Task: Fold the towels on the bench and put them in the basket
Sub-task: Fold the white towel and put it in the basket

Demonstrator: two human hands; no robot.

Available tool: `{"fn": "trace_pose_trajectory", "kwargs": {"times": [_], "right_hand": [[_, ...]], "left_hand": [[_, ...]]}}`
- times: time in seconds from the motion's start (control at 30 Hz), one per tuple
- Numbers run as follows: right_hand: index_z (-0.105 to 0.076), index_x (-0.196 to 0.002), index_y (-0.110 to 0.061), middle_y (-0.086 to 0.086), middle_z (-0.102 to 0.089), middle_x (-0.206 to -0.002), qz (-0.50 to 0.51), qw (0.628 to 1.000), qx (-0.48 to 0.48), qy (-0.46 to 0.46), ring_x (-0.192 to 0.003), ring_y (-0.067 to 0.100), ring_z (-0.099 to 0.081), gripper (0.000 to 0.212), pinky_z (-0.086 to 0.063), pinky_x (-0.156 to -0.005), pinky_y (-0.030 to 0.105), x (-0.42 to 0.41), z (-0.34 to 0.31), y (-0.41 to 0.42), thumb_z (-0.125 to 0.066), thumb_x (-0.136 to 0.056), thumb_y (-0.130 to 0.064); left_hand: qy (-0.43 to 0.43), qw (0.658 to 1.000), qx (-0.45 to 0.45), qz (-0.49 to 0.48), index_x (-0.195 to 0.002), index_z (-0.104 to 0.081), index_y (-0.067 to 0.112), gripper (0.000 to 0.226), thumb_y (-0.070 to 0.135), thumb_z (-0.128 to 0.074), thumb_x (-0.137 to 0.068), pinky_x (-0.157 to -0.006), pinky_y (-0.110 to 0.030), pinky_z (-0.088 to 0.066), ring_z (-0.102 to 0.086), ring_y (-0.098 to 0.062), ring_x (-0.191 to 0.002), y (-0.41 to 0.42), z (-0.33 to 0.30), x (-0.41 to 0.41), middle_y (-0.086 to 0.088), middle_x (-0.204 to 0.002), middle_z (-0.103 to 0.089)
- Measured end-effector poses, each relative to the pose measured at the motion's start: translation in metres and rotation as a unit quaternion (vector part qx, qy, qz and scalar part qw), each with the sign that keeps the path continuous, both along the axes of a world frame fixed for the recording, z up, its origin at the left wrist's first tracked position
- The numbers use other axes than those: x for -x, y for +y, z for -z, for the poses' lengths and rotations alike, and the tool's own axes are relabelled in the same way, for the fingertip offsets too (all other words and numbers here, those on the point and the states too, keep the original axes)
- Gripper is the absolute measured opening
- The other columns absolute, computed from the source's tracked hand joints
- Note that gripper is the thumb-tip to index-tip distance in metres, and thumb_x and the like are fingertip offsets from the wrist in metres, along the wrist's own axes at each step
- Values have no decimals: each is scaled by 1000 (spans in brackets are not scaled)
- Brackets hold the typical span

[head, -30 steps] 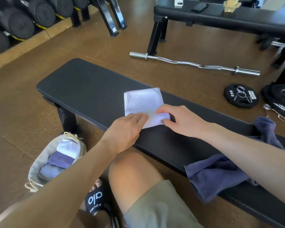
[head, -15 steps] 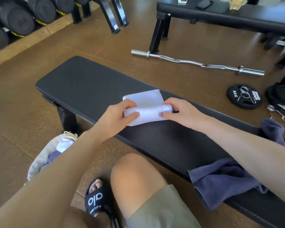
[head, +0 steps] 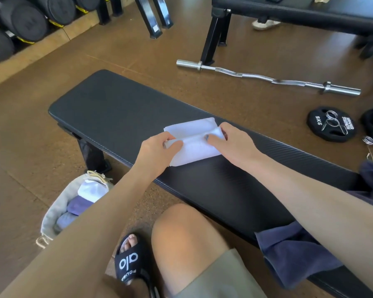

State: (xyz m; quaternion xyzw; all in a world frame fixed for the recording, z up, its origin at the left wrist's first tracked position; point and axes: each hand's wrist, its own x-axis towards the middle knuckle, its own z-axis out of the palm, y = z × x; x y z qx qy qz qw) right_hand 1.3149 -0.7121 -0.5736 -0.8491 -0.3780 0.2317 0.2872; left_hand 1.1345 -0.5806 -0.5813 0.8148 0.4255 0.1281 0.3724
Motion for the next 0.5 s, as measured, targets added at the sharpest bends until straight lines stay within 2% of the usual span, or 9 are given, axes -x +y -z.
{"fn": "trace_pose_trajectory", "kwargs": {"times": [0.03,0.1,0.2,0.27,0.33,0.37,0.43,0.5], "right_hand": [[-47,-88,-13,-4,-55,-75,3,1000,-1,2,-76,19,-53,35,-37,-76,35,1,-1,0,-50,-91,-48],[-47,-93,-19,-4,-60,-80,3,1000,-3,10,-83,20,-57,29,-43,-85,41,5,-2,0,-49,-92,-47],[-46,-102,-26,-3,-58,-90,8,999,-31,6,-87,22,-57,22,-46,-92,47,5,-1,-4,-52,-91,-44],[-44,-107,-32,-3,-47,-103,8,997,-70,7,-86,22,-57,24,-50,-88,46,1,0,-7,-58,-90,-43],[-44,-112,-33,-1,-38,-111,-14,995,-99,-2,-83,22,-56,27,-52,-83,41,-1,2,-8,-62,-91,-37],[-46,-112,-30,0,-37,-113,-40,991,-117,-39,-84,23,-55,26,-52,-82,41,-2,4,-10,-62,-92,-30],[-55,-107,-20,5,-43,-116,-117,959,-159,-200,-90,25,-53,18,-49,-83,44,-1,8,-10,-62,-92,-14],[-61,-100,-12,9,-55,-115,-210,897,-157,-356,-98,31,-54,17,-45,-88,44,-2,13,-10,-59,-88,0]], "left_hand": [[0,1000,4,-2,-93,-64,22,20,42,-63,-93,-72,-37,-54,-61,-21,-74,1,0,1,-2,-82,-60],[5,1000,0,-6,-94,-61,22,22,43,-64,-93,-66,-32,-50,-55,-17,-69,0,-1,3,0,-78,-56],[-3,1000,-24,-13,-96,-55,24,22,44,-65,-92,-64,-29,-44,-51,-14,-70,-5,-2,5,1,-81,-54],[10,995,-98,-9,-100,-50,24,24,43,-63,-93,-64,-32,-45,-52,-14,-72,-10,-4,4,3,-89,-50],[40,966,-252,30,-105,-51,21,22,33,-64,-93,-62,-34,-46,-52,-20,-73,-13,-7,2,0,-99,-48],[55,937,-337,72,-105,-55,16,20,22,-67,-90,-62,-35,-45,-51,-24,-75,-15,-8,0,-4,-101,-49],[75,877,-447,159,-93,-59,10,27,-5,-70,-73,-61,-36,-43,-51,-28,-76,-19,-7,-5,-9,-96,-54],[68,861,-460,208,-86,-59,9,28,-11,-66,-67,-57,-34,-45,-52,-27,-76,-24,-4,-5,-7,-91,-56]]}}
